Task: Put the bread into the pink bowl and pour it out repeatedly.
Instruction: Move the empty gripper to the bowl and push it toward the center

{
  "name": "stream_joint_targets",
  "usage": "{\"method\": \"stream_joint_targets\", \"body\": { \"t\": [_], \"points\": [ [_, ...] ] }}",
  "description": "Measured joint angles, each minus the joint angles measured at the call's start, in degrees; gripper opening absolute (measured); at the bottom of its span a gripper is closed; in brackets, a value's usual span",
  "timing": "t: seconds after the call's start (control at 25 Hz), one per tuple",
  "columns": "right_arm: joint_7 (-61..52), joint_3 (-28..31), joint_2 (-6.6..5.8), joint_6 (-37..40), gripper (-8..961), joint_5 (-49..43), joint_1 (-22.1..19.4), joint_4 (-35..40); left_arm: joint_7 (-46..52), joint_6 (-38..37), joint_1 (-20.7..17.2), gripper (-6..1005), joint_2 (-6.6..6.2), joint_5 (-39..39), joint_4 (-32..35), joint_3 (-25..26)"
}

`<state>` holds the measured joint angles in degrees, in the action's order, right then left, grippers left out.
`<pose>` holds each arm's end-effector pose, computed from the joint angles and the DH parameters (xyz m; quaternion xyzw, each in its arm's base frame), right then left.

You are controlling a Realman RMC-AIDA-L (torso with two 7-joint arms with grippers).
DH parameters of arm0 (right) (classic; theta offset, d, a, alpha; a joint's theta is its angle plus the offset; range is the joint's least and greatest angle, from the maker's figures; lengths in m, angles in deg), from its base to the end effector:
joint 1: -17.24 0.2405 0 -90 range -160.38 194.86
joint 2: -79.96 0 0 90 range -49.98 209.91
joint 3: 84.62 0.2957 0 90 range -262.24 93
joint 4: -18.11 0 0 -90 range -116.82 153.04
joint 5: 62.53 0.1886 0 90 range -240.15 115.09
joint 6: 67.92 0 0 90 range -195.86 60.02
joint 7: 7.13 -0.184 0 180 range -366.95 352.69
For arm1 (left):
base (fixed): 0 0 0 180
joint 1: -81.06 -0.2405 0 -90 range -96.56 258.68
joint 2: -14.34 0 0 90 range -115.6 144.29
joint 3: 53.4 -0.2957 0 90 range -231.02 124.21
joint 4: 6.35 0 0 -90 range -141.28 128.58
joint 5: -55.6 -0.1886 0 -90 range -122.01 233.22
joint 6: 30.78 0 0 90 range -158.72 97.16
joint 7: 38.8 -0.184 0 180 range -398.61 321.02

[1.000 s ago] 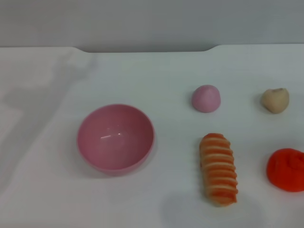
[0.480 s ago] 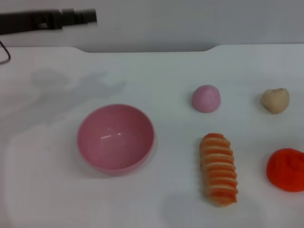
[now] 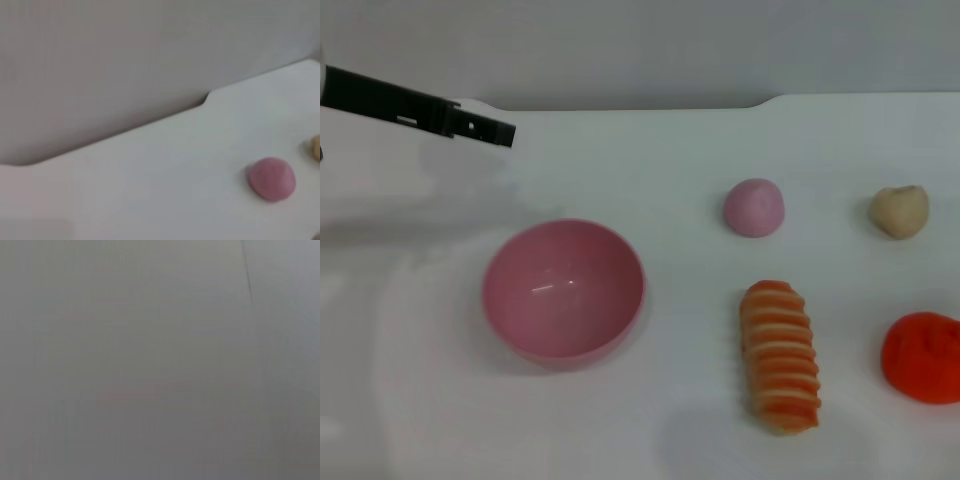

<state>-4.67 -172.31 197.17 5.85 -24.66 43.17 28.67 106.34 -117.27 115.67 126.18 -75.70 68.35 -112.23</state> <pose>0.3751 0.3787 0.1119 -0.4695 0.1856 0.2929 0.8120 -0.2261 0.4100 0.0351 -0.8830 -0.4086 -0.0384 0.2280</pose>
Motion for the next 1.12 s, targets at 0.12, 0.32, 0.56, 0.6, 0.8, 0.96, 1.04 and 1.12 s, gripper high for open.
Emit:
{"method": "stream_joint_targets", "body": {
  "t": [0.12, 0.32, 0.56, 0.6, 0.8, 0.96, 1.04, 1.12],
  "points": [
    [0.0, 0.0, 0.23, 0.0, 647, 0.0, 0.0, 0.1, 0.3, -0.8, -0.3, 811, 1.38, -2.2, 1.1, -0.4],
    [0.0, 0.0, 0.75, 0.2, 647, -0.1, 0.2, 0.2, -0.4, -0.6, -0.8, 811, 4.35, -7.8, 1.5, -0.4],
    [0.0, -0.2, 1.01, 0.3, 646, -1.5, 0.3, 0.4, -0.9, 1.4, -2.4, 811, 5.67, -9.9, 0.8, -1.1],
    [0.0, -0.3, 1.04, 0.3, 646, -1.6, 0.3, 0.5, -0.9, 1.8, -2.7, 811, 5.71, -9.9, 0.6, -1.4],
    [0.0, -0.8, 1.16, 0.2, 646, -1.6, 0.4, 0.5, -0.9, 3.7, -3.3, 810, 5.86, -9.7, -2.5, -3.2],
    [0.0, -1.3, 1.2, 0.0, 646, -1.6, 0.5, 0.5, -0.9, 5.4, -3.2, 810, 5.89, -9.6, -5.5, -5.0],
    [0.0, -1.6, 1.2, 0.0, 647, -1.6, 0.5, 0.4, -0.8, 6.0, -3.1, 810, 5.9, -9.6, -6.3, -5.6],
    [0.0, -1.9, 1.2, 0.0, 647, -1.6, 0.6, 0.4, -0.6, 6.4, -3.2, 810, 5.91, -9.5, -6.7, -6.8]
  ]
}}
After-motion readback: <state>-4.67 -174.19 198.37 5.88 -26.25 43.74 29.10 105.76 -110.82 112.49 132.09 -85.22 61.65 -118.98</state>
